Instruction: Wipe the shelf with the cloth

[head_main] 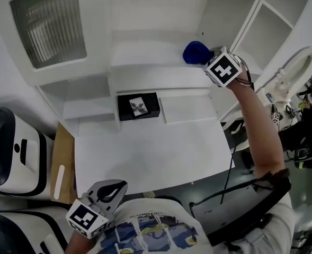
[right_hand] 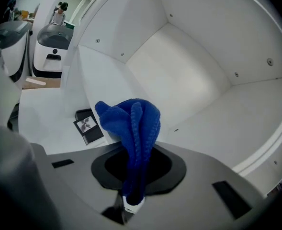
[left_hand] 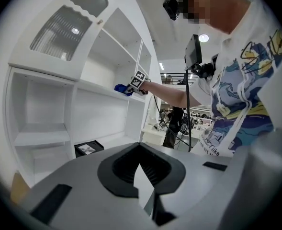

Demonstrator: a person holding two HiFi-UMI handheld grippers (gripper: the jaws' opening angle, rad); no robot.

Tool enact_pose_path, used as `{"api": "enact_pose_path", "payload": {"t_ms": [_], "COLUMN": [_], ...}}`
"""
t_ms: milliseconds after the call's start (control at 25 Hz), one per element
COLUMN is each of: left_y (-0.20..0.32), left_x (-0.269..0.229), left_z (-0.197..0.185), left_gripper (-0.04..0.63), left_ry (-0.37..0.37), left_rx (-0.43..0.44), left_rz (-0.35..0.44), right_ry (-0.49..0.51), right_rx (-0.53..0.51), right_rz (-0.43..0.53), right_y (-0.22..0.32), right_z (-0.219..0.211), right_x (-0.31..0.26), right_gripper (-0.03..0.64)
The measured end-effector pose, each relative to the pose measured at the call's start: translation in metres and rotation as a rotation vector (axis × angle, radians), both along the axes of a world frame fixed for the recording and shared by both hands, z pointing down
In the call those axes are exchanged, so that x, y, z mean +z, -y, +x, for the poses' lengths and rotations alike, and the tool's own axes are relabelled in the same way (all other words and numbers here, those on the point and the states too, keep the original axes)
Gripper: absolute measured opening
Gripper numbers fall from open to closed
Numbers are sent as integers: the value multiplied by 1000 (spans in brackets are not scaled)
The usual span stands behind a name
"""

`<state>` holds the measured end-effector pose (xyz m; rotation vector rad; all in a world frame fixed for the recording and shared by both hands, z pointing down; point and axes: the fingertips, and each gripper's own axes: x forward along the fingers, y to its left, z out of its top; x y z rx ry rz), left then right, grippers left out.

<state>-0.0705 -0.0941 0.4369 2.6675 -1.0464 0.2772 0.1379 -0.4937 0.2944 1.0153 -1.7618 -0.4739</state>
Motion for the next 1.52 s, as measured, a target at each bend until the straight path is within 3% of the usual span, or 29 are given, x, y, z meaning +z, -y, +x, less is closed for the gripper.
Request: {"api": "enact_pose_path", "payload": {"t_ms": [200, 400, 520, 640, 800, 920, 1080, 1280, 1520], "left_y": [23, 41, 49, 54, 56, 51, 42, 10, -57], "left_x": [1, 8, 11, 15, 20, 22, 15, 13, 12], "left_z": [29, 62, 81, 97, 114, 125, 134, 128, 101], "left_gripper": [3, 3, 3, 3, 3, 3, 3, 3, 3], "left_ry": [14, 30, 40, 48, 62, 75, 100, 83, 62], "left_rx": [17, 25, 22, 3, 18, 42, 73, 80, 58], "left_rz": [-17, -53, -77, -105, -128, -121, -72, -43, -16], "right_ry": [105, 264, 398, 556, 702, 768, 810, 863, 875], "right_rx": [-29, -90, -112, -99, -35, 13, 53, 42, -3], "right_rz": [100, 180, 181, 99, -97, -263, -398, -437, -419], "right_y": [-14, -33, -46, -61, -91, -133, -194, -257, -338], "right_z": [25, 45, 61, 83, 94, 88, 76, 56, 21], "right_x": [0, 3, 19, 62, 153, 221, 273, 285, 276], "right_gripper": [67, 67, 67, 67, 67, 67, 67, 67, 67]}}
